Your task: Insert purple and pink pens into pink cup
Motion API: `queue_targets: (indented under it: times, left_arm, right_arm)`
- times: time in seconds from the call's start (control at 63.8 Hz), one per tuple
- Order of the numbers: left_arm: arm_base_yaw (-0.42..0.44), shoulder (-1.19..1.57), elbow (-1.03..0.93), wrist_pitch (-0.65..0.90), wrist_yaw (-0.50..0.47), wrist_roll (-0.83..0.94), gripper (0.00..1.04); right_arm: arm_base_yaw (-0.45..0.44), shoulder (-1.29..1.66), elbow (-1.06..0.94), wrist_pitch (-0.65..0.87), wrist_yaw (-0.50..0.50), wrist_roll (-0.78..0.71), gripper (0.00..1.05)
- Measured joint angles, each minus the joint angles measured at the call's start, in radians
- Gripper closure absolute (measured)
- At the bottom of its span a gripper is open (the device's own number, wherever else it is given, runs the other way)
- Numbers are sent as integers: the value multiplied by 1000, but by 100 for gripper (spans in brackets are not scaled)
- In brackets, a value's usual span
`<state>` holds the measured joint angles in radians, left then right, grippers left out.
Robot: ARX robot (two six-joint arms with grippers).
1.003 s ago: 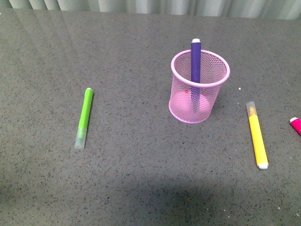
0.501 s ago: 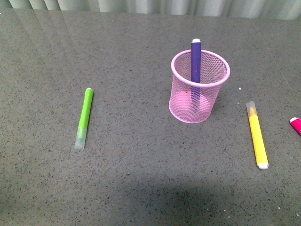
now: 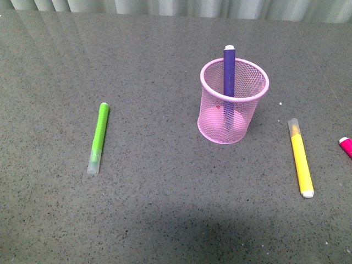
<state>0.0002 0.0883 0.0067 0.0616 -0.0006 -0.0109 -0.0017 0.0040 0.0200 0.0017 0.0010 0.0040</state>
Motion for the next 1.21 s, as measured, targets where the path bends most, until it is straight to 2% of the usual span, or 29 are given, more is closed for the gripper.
queue_targets:
  times: [0.047,0.345,0.501,0.752,0.815,1.206]
  left_arm:
    - [0,-48,0,-53,0,1,103]
    - [0,-74,0,-62,0,1,102]
    - [0,-74,0,-62,0,1,74]
    - [0,-74,0,-62,0,1,18]
    - [0,-74,0,-62,0,2,7]
    - [0,-74,0,-62,0,3,8]
  right_arm:
    - [0,0,0,0,0,0,7]
    - [0,0,0,0,0,0,7]
    - [0,0,0,0,0,0,7]
    - [0,0,0,0,0,0,7]
    - [0,0,0,0,0,0,7]
    - [0,0,0,0,0,0,7]
